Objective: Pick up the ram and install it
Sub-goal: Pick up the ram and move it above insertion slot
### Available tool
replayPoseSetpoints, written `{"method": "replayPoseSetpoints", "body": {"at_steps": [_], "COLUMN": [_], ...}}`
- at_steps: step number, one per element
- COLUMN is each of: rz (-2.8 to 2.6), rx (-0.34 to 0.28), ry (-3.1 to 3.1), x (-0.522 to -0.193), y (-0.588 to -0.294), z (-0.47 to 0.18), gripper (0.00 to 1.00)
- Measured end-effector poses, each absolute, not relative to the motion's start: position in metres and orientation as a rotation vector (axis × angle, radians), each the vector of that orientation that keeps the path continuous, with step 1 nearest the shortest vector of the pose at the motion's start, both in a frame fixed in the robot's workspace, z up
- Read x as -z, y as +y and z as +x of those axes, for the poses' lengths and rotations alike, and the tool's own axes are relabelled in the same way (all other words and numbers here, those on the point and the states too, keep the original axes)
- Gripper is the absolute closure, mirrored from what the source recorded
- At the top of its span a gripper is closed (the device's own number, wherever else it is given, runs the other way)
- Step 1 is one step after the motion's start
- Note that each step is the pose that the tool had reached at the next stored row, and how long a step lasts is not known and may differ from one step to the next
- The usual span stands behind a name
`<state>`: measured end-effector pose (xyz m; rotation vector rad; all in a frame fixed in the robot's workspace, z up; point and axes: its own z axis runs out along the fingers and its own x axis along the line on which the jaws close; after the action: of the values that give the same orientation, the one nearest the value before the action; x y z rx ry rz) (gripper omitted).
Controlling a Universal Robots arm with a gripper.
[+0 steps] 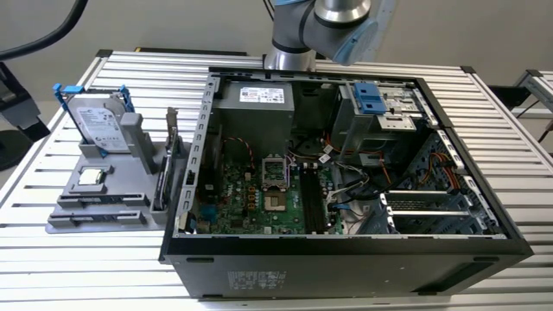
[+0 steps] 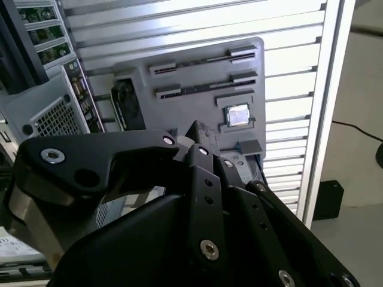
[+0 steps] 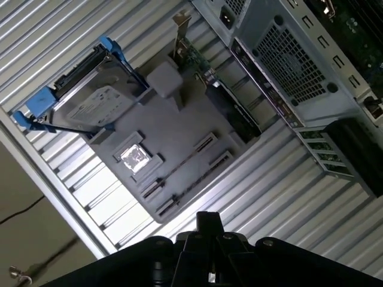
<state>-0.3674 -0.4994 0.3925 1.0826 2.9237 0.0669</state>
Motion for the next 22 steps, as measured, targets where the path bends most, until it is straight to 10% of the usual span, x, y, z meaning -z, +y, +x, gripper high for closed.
{"method": "replayPoseSetpoints", "body": {"at_steps": [22], "rz": [1.351], "rx": [-0.063], "ry": [2.805], "x": [-0.3925], "y": [-0.4994], "z": [-0.3697], "gripper": [1.00]}}
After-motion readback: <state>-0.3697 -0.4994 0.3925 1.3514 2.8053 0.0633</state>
